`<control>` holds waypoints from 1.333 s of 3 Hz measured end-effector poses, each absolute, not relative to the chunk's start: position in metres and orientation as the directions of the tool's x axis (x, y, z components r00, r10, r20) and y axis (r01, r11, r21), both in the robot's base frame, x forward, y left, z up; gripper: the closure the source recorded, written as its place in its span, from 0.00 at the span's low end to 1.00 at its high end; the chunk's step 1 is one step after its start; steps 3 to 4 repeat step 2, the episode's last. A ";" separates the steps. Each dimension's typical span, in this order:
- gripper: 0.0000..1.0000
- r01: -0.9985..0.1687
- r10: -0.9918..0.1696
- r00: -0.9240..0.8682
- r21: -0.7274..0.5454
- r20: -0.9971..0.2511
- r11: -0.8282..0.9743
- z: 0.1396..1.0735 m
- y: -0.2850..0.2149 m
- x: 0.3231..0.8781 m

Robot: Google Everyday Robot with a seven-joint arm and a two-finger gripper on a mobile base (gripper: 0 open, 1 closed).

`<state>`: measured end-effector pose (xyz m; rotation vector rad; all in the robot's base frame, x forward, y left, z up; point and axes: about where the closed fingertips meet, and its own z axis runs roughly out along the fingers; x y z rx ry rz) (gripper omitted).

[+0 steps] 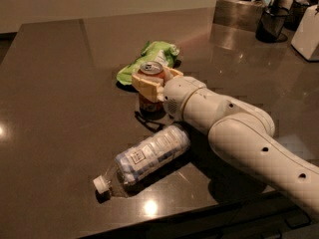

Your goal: Place coke can upright

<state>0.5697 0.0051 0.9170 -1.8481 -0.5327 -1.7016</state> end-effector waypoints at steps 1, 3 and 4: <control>0.04 0.636 -0.084 0.112 -0.137 0.990 -0.760 0.918 0.006 0.569; 0.00 0.637 -0.084 0.112 -0.136 0.990 -0.759 0.918 0.007 0.569; 0.00 0.637 -0.084 0.112 -0.136 0.990 -0.759 0.918 0.007 0.569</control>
Offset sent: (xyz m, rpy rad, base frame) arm -0.0002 0.0012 0.0005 -0.0004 -0.0010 0.0018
